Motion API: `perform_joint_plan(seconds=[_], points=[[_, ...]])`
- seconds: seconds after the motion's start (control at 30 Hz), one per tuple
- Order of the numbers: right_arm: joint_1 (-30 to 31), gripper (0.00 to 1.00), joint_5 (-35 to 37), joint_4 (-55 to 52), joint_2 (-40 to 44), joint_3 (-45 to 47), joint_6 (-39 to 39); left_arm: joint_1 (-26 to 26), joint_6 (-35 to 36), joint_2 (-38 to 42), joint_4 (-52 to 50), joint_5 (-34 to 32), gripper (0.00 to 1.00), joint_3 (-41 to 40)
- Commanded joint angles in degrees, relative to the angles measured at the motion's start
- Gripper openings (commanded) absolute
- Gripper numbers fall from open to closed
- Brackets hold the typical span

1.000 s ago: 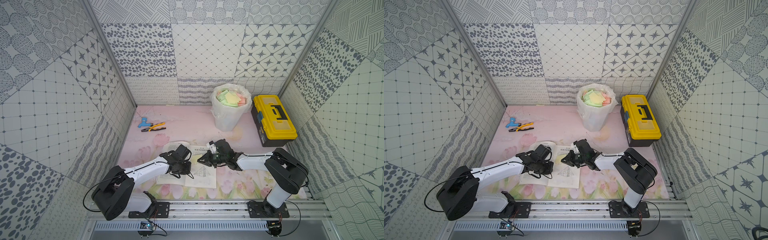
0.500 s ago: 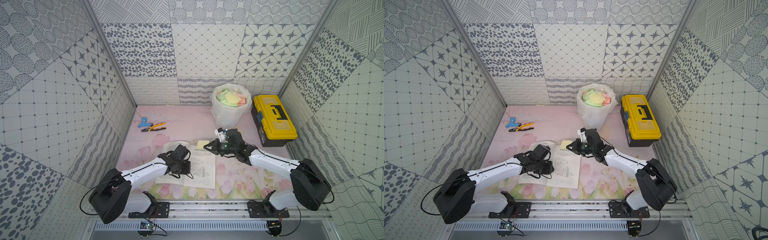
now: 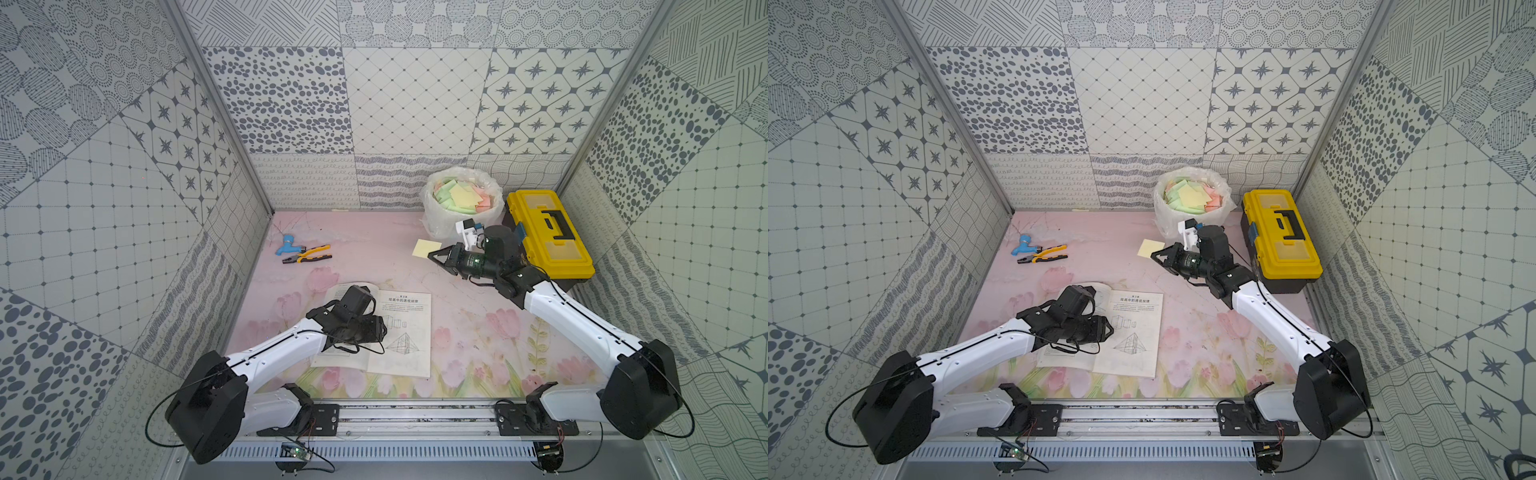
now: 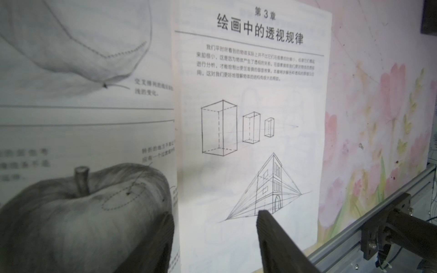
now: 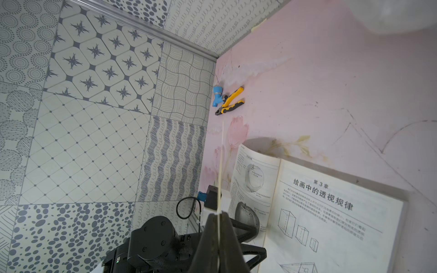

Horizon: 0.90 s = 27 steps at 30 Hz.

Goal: Peel off the used sticky note
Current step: Place the note in the trash bin.

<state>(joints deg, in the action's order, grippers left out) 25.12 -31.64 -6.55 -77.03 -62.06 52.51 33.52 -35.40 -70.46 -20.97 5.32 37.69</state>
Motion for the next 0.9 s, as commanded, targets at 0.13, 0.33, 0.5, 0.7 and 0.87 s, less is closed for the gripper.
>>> perform_joint_plan(seconds=[0.13,0.33,0.5,0.7,0.87], points=[[-7.05,0.00,-2.63,-2.90,-1.04,-11.42,-3.10,-1.86,-1.93,2.00,3.48,2.24,0.73,-0.77],[-12.95,0.00,-2.98,-6.13,-7.12,-20.35,-3.73,-2.82,-2.31,2.76,5.06,3.78,0.81,-1.00],[-16.04,0.00,-2.71,-9.68,-14.38,-27.64,-4.84,-3.41,-2.63,2.98,6.28,4.73,0.86,-0.54],[-16.94,0.18,-0.40,-16.88,-23.16,-37.27,-8.58,-3.94,-3.15,4.26,7.55,4.81,0.90,-0.28],[-17.03,0.40,3.12,-22.35,-24.73,-41.88,-11.71,-4.46,-3.73,6.07,7.76,4.25,0.93,0.01]])
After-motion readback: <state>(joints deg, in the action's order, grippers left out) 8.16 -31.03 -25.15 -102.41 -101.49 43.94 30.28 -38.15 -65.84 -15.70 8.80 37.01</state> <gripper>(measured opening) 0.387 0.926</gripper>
